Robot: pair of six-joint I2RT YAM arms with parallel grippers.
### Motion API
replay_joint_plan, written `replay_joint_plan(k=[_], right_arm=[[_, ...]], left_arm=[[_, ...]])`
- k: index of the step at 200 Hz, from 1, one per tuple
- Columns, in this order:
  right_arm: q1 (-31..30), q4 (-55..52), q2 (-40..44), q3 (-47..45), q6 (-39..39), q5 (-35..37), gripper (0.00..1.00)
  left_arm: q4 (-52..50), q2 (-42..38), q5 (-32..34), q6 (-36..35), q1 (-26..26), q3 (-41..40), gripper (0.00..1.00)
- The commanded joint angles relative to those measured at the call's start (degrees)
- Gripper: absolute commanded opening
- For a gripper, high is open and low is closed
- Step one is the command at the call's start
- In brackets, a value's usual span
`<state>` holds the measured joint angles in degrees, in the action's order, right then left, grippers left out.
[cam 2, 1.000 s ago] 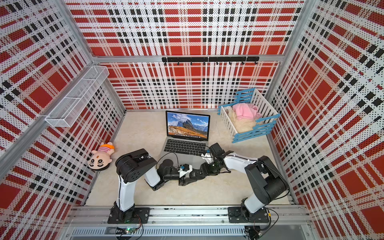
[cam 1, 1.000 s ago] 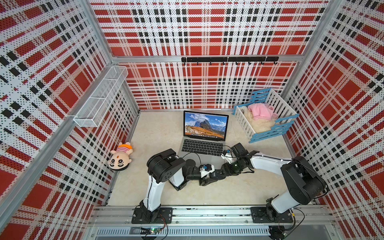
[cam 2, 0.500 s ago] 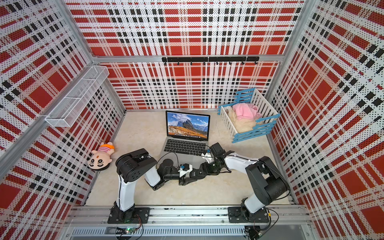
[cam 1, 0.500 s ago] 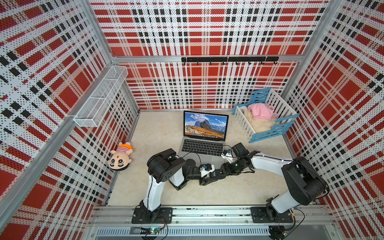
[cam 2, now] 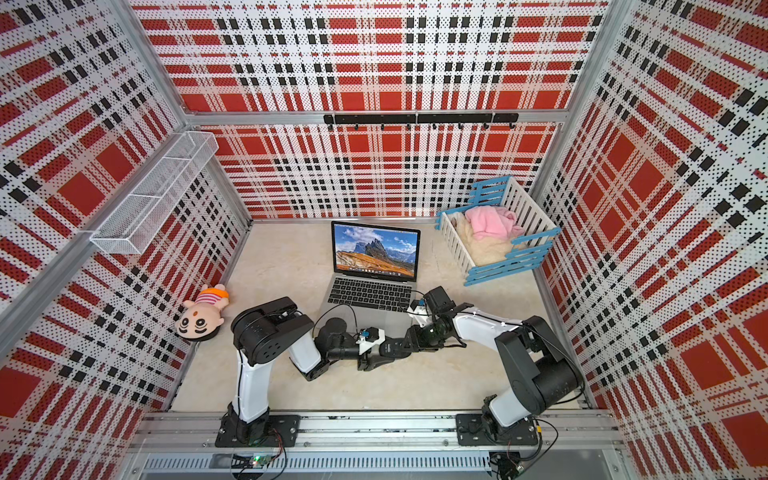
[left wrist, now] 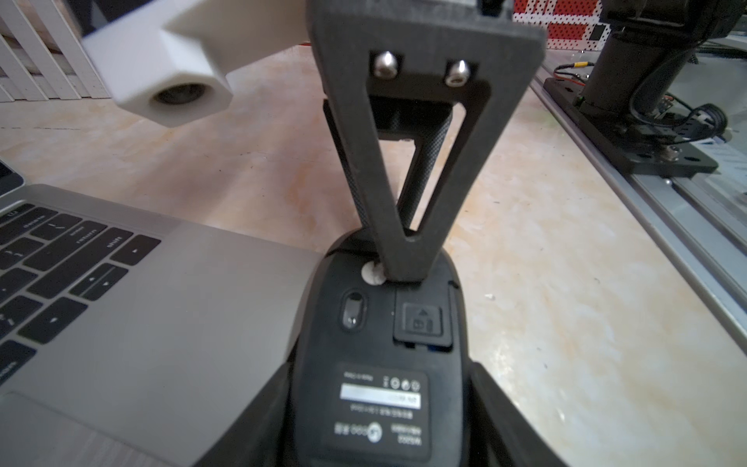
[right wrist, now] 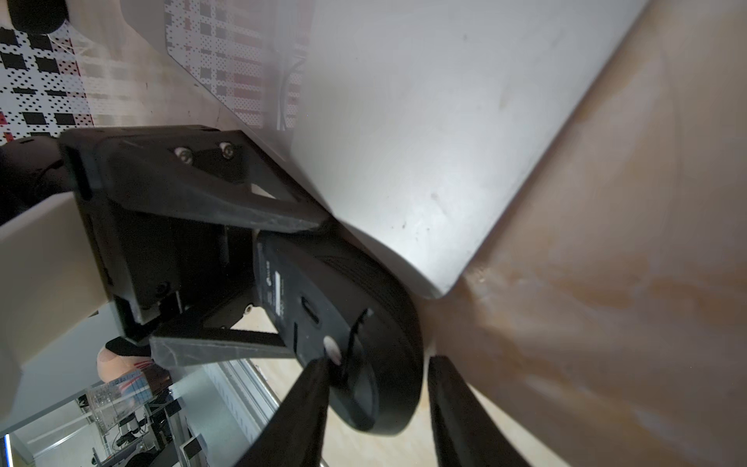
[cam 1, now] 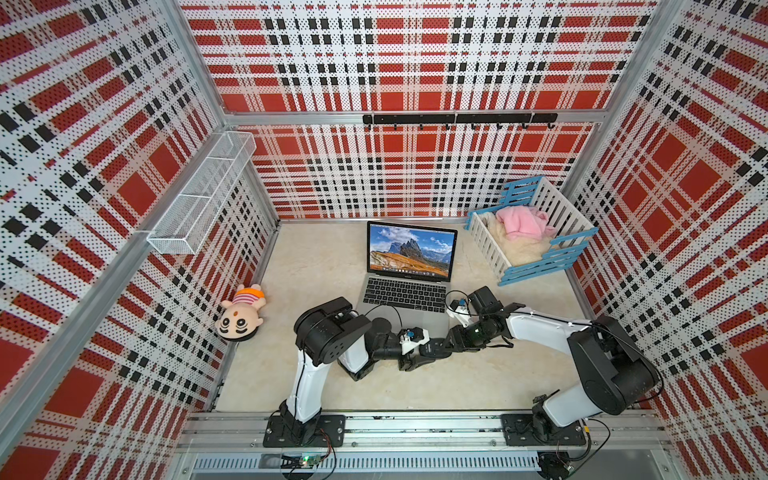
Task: Remove the wireless mouse receiver from the laptop
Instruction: Close the lid on the mouse, then pick up the mouse from the center of the board.
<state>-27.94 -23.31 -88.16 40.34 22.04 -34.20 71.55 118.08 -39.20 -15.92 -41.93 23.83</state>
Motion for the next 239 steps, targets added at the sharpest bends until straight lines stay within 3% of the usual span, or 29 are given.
replay_joint_plan(k=[1,107,144,171,239], right_arm=[[-0.05,-3.19,-1.64,-0.88,-0.69,3.65,0.46],[-2.99,-4.74,-6.41,0.34,-0.95,8.68,0.47],[-2.84,-4.51,-5.32,0.28,-0.53,8.64,0.6],[-0.52,-3.0,-1.34,-0.41,0.91,7.74,0.85],[8.67,6.12,8.28,-1.82,4.22,-3.5,0.86]], left_arm=[[-9.09,2.5,1.1,1.21,-0.21,-0.45,0.35],[-9.91,2.77,0.76,1.07,-0.34,0.07,0.35],[-10.03,3.12,1.05,0.91,-0.25,0.2,0.35],[-10.21,3.22,1.25,0.74,-0.24,0.18,0.35],[-10.4,-2.47,2.74,0.9,-0.43,-1.35,0.26]])
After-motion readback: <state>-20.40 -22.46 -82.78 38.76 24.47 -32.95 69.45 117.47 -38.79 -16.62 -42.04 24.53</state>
